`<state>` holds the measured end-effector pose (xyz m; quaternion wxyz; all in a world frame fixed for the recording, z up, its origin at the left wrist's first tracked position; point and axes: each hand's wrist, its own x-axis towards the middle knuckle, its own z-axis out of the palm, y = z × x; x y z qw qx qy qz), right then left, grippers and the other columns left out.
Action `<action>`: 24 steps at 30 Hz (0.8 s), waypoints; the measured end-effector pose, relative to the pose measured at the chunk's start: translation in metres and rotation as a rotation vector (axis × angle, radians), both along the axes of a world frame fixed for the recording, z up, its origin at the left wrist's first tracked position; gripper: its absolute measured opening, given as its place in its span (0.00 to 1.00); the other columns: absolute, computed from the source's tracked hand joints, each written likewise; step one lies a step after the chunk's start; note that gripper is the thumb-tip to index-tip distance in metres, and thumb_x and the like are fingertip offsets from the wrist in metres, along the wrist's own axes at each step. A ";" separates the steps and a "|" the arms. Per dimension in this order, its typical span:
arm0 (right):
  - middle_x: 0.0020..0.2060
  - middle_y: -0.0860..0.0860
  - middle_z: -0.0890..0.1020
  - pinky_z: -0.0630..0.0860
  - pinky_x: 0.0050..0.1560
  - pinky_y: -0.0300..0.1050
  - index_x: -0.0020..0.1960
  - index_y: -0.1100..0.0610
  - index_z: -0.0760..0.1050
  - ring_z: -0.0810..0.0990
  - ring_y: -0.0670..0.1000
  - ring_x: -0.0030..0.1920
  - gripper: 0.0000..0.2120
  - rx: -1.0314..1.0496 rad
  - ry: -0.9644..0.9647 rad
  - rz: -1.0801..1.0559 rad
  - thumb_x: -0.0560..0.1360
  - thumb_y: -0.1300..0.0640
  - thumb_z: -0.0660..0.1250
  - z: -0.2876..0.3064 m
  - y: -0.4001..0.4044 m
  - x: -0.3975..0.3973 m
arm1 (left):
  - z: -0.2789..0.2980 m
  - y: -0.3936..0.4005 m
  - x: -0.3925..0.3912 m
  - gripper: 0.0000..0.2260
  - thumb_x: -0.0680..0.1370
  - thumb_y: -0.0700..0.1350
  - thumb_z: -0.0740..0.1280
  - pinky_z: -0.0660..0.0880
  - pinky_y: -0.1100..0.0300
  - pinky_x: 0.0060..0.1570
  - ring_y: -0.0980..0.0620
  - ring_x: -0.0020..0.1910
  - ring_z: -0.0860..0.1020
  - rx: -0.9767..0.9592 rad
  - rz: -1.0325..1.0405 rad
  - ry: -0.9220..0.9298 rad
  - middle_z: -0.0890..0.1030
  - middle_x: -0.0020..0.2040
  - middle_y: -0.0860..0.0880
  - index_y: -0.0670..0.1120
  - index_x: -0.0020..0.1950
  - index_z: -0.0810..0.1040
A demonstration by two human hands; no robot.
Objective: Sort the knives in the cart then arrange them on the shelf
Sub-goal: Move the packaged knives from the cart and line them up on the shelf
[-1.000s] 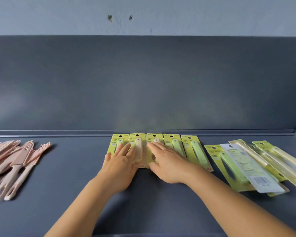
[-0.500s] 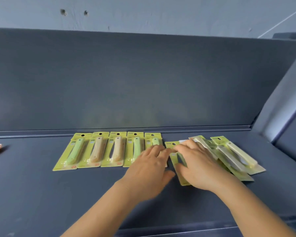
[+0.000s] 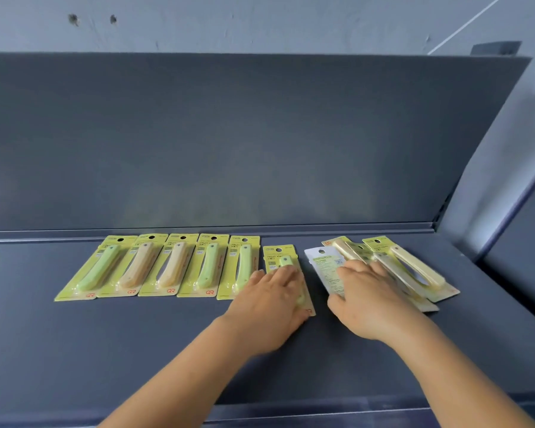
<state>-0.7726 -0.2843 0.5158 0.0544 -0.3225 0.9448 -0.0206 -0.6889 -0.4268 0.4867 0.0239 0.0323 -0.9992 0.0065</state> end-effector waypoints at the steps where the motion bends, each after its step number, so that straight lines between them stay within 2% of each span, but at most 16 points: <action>1: 0.71 0.49 0.63 0.61 0.68 0.46 0.70 0.56 0.64 0.59 0.54 0.70 0.22 0.002 -0.003 -0.002 0.79 0.47 0.52 0.000 0.001 -0.002 | 0.001 -0.002 -0.003 0.26 0.82 0.57 0.52 0.54 0.56 0.71 0.50 0.72 0.62 -0.006 0.009 -0.012 0.56 0.75 0.50 0.45 0.76 0.56; 6: 0.69 0.49 0.65 0.62 0.65 0.46 0.68 0.55 0.65 0.61 0.54 0.67 0.27 0.002 -0.015 -0.001 0.76 0.39 0.58 -0.002 0.001 -0.006 | 0.005 -0.013 -0.013 0.25 0.82 0.54 0.53 0.53 0.53 0.72 0.50 0.73 0.62 -0.019 0.056 -0.051 0.54 0.77 0.50 0.44 0.76 0.55; 9: 0.65 0.51 0.69 0.66 0.62 0.47 0.64 0.56 0.68 0.64 0.55 0.65 0.19 -0.009 0.031 -0.016 0.77 0.47 0.58 -0.002 -0.004 -0.006 | 0.008 -0.018 -0.015 0.26 0.82 0.53 0.53 0.52 0.54 0.71 0.49 0.72 0.63 -0.010 0.061 -0.071 0.53 0.77 0.50 0.44 0.77 0.53; 12: 0.60 0.52 0.74 0.69 0.53 0.45 0.60 0.57 0.71 0.67 0.55 0.62 0.12 -0.042 0.100 -0.037 0.79 0.57 0.56 0.001 -0.011 -0.004 | 0.007 -0.022 -0.014 0.25 0.82 0.51 0.53 0.52 0.55 0.72 0.49 0.72 0.63 0.036 0.056 -0.070 0.53 0.77 0.51 0.45 0.77 0.53; 15: 0.58 0.52 0.77 0.65 0.44 0.42 0.62 0.56 0.70 0.72 0.55 0.60 0.14 -0.014 0.187 -0.028 0.77 0.63 0.58 0.008 -0.018 -0.002 | 0.008 -0.024 -0.012 0.25 0.83 0.50 0.53 0.51 0.57 0.71 0.49 0.72 0.62 0.080 0.058 -0.054 0.51 0.78 0.52 0.46 0.78 0.51; 17: 0.55 0.52 0.78 0.66 0.41 0.43 0.63 0.55 0.69 0.77 0.55 0.56 0.18 -0.032 0.222 -0.052 0.75 0.66 0.59 0.018 -0.022 -0.003 | 0.007 -0.024 -0.010 0.25 0.83 0.51 0.52 0.50 0.58 0.71 0.49 0.73 0.60 0.093 0.059 -0.046 0.49 0.78 0.53 0.46 0.78 0.50; 18: 0.51 0.52 0.79 0.66 0.39 0.42 0.59 0.55 0.70 0.78 0.56 0.52 0.15 -0.062 0.227 -0.073 0.75 0.67 0.60 0.022 -0.025 -0.005 | 0.007 -0.024 -0.010 0.25 0.83 0.51 0.52 0.50 0.59 0.71 0.49 0.74 0.59 0.099 0.056 -0.041 0.48 0.78 0.52 0.47 0.78 0.49; 19: 0.46 0.52 0.78 0.65 0.36 0.43 0.51 0.54 0.70 0.77 0.57 0.48 0.10 -0.112 0.218 -0.093 0.74 0.67 0.61 0.027 -0.028 -0.007 | 0.006 -0.024 -0.010 0.25 0.83 0.51 0.51 0.49 0.59 0.71 0.50 0.74 0.58 0.106 0.053 -0.035 0.48 0.78 0.52 0.47 0.78 0.49; 20: 0.40 0.51 0.76 0.65 0.35 0.43 0.43 0.54 0.67 0.74 0.58 0.44 0.08 -0.166 0.198 -0.119 0.73 0.66 0.60 0.029 -0.032 -0.010 | 0.005 -0.025 -0.010 0.25 0.83 0.51 0.51 0.49 0.59 0.72 0.50 0.74 0.57 0.114 0.052 -0.029 0.48 0.78 0.52 0.47 0.78 0.49; 21: 0.36 0.51 0.73 0.64 0.35 0.44 0.39 0.54 0.64 0.72 0.58 0.42 0.09 -0.222 0.165 -0.141 0.73 0.66 0.60 0.029 -0.037 -0.012 | 0.005 -0.025 -0.010 0.25 0.83 0.51 0.51 0.48 0.59 0.72 0.50 0.74 0.57 0.124 0.054 -0.024 0.48 0.78 0.53 0.47 0.78 0.49; 22: 0.37 0.51 0.73 0.66 0.37 0.45 0.40 0.55 0.66 0.71 0.57 0.43 0.08 -0.283 0.125 -0.165 0.72 0.66 0.59 0.027 -0.041 -0.014 | 0.005 -0.025 -0.009 0.25 0.83 0.51 0.50 0.48 0.60 0.72 0.51 0.75 0.56 0.132 0.055 -0.020 0.49 0.78 0.53 0.48 0.78 0.48; 23: 0.41 0.52 0.76 0.69 0.40 0.45 0.45 0.55 0.71 0.73 0.58 0.46 0.09 -0.354 0.079 -0.187 0.72 0.68 0.58 0.024 -0.046 -0.015 | 0.004 -0.026 -0.009 0.24 0.83 0.51 0.50 0.48 0.60 0.72 0.51 0.75 0.55 0.134 0.052 -0.013 0.49 0.78 0.53 0.48 0.78 0.48; 24: 0.48 0.53 0.79 0.72 0.44 0.46 0.52 0.56 0.75 0.75 0.57 0.50 0.16 -0.419 0.034 -0.212 0.71 0.69 0.57 0.019 -0.050 -0.016 | 0.004 -0.026 -0.009 0.24 0.83 0.50 0.50 0.48 0.59 0.72 0.51 0.75 0.55 0.132 0.046 -0.007 0.49 0.78 0.53 0.47 0.78 0.49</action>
